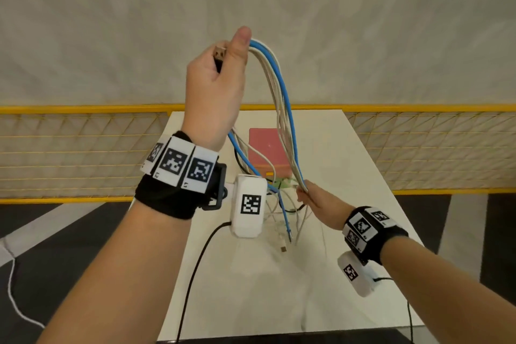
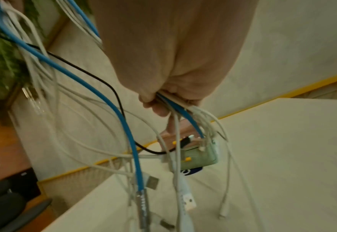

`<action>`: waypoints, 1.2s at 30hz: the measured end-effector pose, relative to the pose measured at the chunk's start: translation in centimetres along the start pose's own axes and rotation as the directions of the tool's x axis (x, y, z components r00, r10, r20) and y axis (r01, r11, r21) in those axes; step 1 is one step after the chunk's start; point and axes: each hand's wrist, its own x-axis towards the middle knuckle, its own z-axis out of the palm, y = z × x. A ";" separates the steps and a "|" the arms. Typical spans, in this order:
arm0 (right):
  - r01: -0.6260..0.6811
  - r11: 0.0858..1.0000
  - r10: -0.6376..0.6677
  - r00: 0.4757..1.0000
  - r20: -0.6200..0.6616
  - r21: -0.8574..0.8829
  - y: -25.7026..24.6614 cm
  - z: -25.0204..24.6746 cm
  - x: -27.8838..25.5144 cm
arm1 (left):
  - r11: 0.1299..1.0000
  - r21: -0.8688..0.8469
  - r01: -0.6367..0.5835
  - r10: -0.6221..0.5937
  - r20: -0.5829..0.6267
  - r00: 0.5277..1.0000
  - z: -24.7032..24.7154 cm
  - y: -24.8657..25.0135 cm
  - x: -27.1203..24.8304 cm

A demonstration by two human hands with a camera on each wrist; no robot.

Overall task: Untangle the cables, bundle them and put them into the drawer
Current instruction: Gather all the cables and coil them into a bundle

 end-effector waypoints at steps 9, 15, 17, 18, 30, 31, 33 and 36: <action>-0.328 0.889 0.305 0.945 -0.120 -0.319 1.2 -5.2 3.4 | 0.995 0.038 0.088 -0.089 0.035 0.995 -0.8 -1.9 -1.7; -0.364 0.902 0.323 0.926 -0.197 -0.234 1.6 -7.6 3.0 | 0.960 0.272 0.067 -0.111 0.153 0.982 -0.4 -2.9 -2.7; -0.351 0.908 0.310 0.930 -0.197 -0.227 0.9 -8.1 2.7 | 0.920 0.388 0.051 -0.160 0.253 0.954 0.7 -3.6 -3.8; -0.314 0.931 0.267 0.934 -0.239 -0.186 0.2 -8.2 2.4 | 0.890 0.454 0.044 -0.200 0.302 0.932 1.3 -4.0 -4.3; 0.080 0.855 -0.177 0.974 -0.143 -0.513 -8.1 -2.7 -0.5 | 0.667 0.734 0.126 -0.618 0.451 0.644 4.9 -7.0 -6.1; 0.062 0.814 -0.168 0.977 -0.132 -0.577 -7.9 -2.3 -0.4 | 0.656 0.742 0.137 -0.640 0.452 0.622 4.9 -7.2 -6.1; 0.053 0.755 -0.155 0.983 -0.098 -0.654 -7.9 -1.9 -0.4 | 0.653 0.739 0.166 -0.669 0.460 0.584 4.8 -7.9 -6.3; -0.014 0.816 -0.078 0.988 -0.133 -0.578 -7.9 -2.7 -0.8 | 0.726 0.665 0.174 -0.604 0.497 0.623 4.0 -9.1 -6.4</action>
